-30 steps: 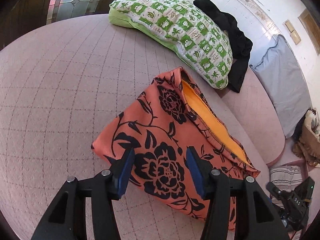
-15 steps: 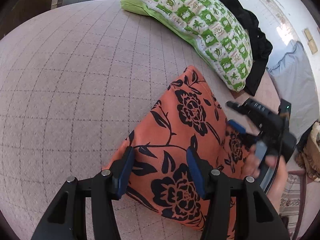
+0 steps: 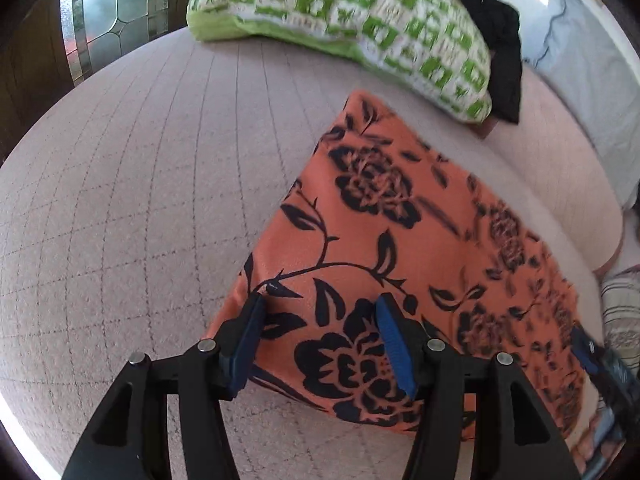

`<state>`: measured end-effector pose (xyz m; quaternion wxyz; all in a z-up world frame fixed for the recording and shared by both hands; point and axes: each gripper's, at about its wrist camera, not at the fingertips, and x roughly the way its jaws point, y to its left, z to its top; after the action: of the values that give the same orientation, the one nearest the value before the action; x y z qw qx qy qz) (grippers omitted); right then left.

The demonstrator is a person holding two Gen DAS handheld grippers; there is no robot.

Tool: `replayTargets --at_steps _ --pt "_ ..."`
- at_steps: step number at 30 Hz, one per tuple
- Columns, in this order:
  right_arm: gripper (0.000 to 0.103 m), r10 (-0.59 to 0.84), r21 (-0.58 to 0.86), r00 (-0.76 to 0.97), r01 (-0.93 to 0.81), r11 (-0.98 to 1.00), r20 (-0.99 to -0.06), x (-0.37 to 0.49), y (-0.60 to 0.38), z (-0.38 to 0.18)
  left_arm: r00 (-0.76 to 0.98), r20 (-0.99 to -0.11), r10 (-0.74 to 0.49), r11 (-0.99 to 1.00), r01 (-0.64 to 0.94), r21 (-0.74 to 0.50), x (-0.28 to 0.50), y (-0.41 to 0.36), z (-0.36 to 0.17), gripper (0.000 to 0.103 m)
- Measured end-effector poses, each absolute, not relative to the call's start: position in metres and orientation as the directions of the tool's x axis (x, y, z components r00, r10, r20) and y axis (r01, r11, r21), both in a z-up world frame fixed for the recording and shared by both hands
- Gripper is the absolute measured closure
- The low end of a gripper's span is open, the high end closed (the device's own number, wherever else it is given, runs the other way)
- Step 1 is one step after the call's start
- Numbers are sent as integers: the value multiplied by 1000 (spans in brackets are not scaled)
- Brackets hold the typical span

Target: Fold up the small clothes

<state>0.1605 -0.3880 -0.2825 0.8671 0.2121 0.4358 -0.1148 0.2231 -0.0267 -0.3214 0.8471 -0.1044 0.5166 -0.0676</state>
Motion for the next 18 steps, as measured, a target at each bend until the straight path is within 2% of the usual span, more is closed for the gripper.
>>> replayTargets --at_steps 3,4,7,11,13,18 --pt "48 1 271 510 454 849 -860 106 -405 -310 463 -858 -224 969 8 -248 224 -25 -320 43" --pt "54 20 279 499 451 848 -866 98 -405 -317 462 -857 -227 967 5 -254 223 -23 -319 43" --pt "54 15 275 532 413 868 -846 70 -402 -308 475 -845 -247 958 -13 -288 211 -12 -312 43" --pt "49 161 509 638 411 756 -753 28 -418 -290 503 -834 -228 945 -92 -313 177 14 -304 43" --pt "40 213 596 676 404 694 -706 9 -425 -292 486 -833 -263 920 -134 -369 169 26 -310 43" --pt "38 367 784 704 460 416 -608 -14 -432 -329 432 -808 -401 858 -132 -497 153 29 -326 42"
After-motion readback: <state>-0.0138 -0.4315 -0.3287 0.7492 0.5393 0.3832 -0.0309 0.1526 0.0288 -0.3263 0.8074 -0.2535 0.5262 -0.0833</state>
